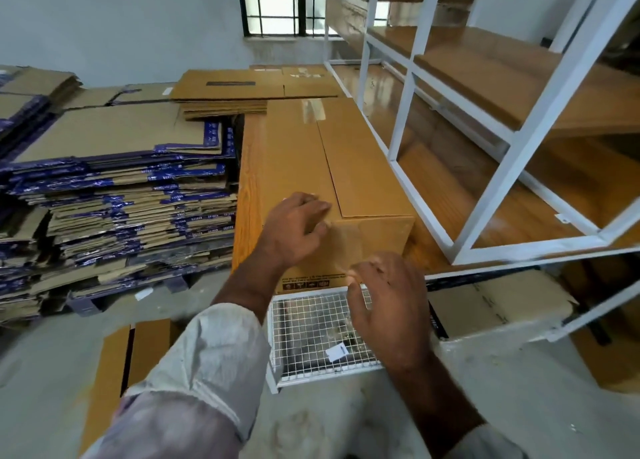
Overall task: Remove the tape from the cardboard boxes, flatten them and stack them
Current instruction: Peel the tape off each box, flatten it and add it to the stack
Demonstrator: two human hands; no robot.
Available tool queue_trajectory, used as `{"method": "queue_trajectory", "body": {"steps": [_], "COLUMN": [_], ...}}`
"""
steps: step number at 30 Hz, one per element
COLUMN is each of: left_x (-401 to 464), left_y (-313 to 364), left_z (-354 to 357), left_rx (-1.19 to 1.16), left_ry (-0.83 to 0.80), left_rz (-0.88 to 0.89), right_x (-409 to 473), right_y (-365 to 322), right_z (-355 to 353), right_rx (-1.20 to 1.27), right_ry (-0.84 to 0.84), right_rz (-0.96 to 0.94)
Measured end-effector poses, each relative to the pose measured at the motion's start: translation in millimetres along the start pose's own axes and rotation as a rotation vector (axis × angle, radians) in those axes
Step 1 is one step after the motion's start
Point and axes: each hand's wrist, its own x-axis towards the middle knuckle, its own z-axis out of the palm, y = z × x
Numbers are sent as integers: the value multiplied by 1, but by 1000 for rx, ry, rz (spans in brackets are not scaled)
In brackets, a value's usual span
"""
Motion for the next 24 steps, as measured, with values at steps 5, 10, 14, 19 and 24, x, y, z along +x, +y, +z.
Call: {"method": "queue_trajectory", "body": {"steps": [5, 10, 14, 19, 24], "left_x": [2, 3, -3, -14, -14], "left_y": [-1, -3, -1, 1, -2], "left_z": [8, 13, 20, 36, 22], "left_rx": [113, 117, 203, 423, 454], "left_ry": [38, 81, 137, 168, -80], "left_rz": [47, 58, 79, 135, 117], "right_x": [-7, -12, -10, 27, 87], "right_y": [0, 0, 6, 30, 38], "right_z": [-5, -9, -7, 13, 24], "right_rx": [-39, -11, 31, 13, 58], "right_ry": [79, 137, 127, 90, 0], "right_rz": [-35, -95, -85, -106, -48]}}
